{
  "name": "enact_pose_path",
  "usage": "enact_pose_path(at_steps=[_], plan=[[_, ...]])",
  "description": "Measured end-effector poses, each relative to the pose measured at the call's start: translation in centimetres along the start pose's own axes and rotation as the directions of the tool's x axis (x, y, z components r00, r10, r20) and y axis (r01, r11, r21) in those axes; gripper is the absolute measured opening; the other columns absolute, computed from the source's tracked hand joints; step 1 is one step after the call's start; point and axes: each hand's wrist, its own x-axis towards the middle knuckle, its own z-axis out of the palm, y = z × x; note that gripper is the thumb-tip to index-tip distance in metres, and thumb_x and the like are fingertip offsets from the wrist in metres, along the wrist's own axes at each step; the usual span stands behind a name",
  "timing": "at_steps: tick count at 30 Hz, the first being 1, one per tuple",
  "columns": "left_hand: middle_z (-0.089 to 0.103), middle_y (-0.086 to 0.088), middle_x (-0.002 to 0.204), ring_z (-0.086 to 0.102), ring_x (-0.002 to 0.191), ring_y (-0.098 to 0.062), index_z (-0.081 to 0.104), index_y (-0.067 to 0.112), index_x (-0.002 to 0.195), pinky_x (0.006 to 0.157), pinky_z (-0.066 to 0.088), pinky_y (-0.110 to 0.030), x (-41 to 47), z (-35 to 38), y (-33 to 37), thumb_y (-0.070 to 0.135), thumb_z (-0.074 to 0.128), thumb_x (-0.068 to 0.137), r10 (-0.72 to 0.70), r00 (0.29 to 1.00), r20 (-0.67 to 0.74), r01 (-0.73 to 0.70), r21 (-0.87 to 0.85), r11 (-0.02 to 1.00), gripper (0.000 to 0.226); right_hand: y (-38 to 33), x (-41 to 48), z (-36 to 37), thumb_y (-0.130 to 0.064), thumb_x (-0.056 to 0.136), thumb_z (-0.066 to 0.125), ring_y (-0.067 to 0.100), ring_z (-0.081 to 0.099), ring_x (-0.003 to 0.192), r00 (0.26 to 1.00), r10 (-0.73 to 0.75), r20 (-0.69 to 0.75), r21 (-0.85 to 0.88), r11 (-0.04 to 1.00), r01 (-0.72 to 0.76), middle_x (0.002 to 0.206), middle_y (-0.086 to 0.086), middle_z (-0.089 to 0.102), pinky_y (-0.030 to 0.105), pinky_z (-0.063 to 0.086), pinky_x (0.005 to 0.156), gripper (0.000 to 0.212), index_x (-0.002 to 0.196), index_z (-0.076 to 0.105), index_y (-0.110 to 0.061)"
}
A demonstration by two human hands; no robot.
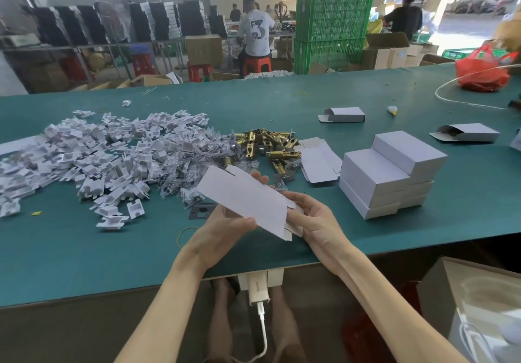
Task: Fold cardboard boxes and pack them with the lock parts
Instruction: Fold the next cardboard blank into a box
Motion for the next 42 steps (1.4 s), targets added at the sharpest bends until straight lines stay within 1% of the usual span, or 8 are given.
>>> enact_pose_path(at_steps=[6,9,14,19,24,30,36,42], plan=[[0.060,-0.008,0.148,0.056,0.137,-0.030,0.056,0.011,0.140,0.111,0.049,-0.040,0.1,-0.2,-0.1,0.029,0.085,0.080,0.007,0.995,-0.101,-0.010,-0.029,1.000,0.069,0.2,0.1,0.2,-0.037,0.061,0.086,0.023,0.070,0.107,0.997,-0.043,-0.062,-0.090,0.995,0.038,0.112,0.006,0.075,0.034,0.059,0.083,0.062,0.116,0.070,-0.012],[0.070,-0.012,0.125,0.065,0.122,-0.031,0.063,0.008,0.128,0.100,0.055,-0.040,0.5,-0.4,-0.4,0.038,0.092,0.075,-0.014,0.965,-0.261,-0.009,-0.087,0.996,0.068,0.5,0.1,0.3,-0.034,0.071,0.083,0.019,0.070,0.102,0.996,-0.085,-0.031,-0.136,0.988,0.080,0.110,0.006,0.075,0.025,0.056,0.078,0.051,0.114,0.070,-0.010],[0.073,-0.011,0.118,0.070,0.107,-0.024,0.070,0.008,0.122,0.089,0.061,-0.037,1.1,-0.8,-0.8,0.016,0.079,0.088,-0.013,0.911,-0.411,-0.060,-0.163,0.985,0.036,0.8,0.1,0.2,-0.035,0.084,0.076,0.021,0.070,0.103,0.988,-0.142,0.064,-0.235,0.960,0.153,0.112,0.007,0.075,0.031,0.056,0.090,0.037,0.115,0.072,-0.014],[0.076,-0.013,0.116,0.074,0.098,-0.025,0.070,0.008,0.119,0.080,0.062,-0.035,1.1,-0.3,-0.9,0.021,0.070,0.093,-0.091,0.894,-0.439,0.030,-0.143,0.989,0.029,0.7,0.0,0.7,-0.069,0.083,0.064,0.028,0.071,0.103,0.991,-0.109,0.076,-0.284,0.951,0.127,0.112,0.009,0.074,0.028,0.058,0.082,0.059,0.116,0.072,-0.021],[0.076,-0.013,0.119,0.075,0.099,-0.025,0.071,0.006,0.122,0.078,0.062,-0.032,1.0,-0.1,-0.9,0.029,0.074,0.089,-0.097,0.917,-0.387,0.051,-0.128,0.990,0.040,0.8,-0.2,1.2,-0.053,0.099,0.055,0.011,0.067,0.094,0.990,-0.111,0.089,-0.458,0.878,0.140,0.102,-0.003,0.073,0.028,0.053,0.080,0.036,0.110,0.071,-0.022],[0.076,-0.011,0.120,0.075,0.104,-0.025,0.069,0.009,0.124,0.079,0.061,-0.030,1.2,0.0,-1.6,0.036,0.068,0.094,-0.060,0.908,-0.414,0.037,-0.064,0.997,0.040,1.0,-0.3,1.4,-0.030,0.102,0.056,0.045,0.064,0.097,0.985,-0.168,0.043,-0.504,0.848,0.167,0.101,0.021,0.070,0.064,0.050,0.084,0.034,0.106,0.070,0.001],[0.076,-0.012,0.121,0.074,0.107,-0.030,0.069,0.009,0.125,0.083,0.062,-0.034,1.1,-0.4,-1.5,0.033,0.069,0.095,-0.075,0.915,-0.395,0.060,-0.050,0.997,0.038,1.0,-0.5,1.9,-0.048,0.098,0.053,0.044,0.061,0.087,0.984,-0.174,0.040,-0.486,0.857,0.172,0.094,0.023,0.067,0.041,0.041,0.072,0.058,0.095,0.067,0.008],[0.075,-0.011,0.123,0.073,0.111,-0.032,0.060,0.007,0.133,0.089,0.063,-0.042,1.1,-0.2,-1.9,0.029,0.073,0.093,-0.028,0.926,-0.377,0.037,0.016,0.999,0.048,1.2,0.0,1.8,-0.036,0.105,0.050,0.041,0.055,0.074,0.979,-0.202,0.021,-0.523,0.832,0.183,0.090,0.032,0.063,0.041,0.036,0.067,0.054,0.090,0.062,0.015]])
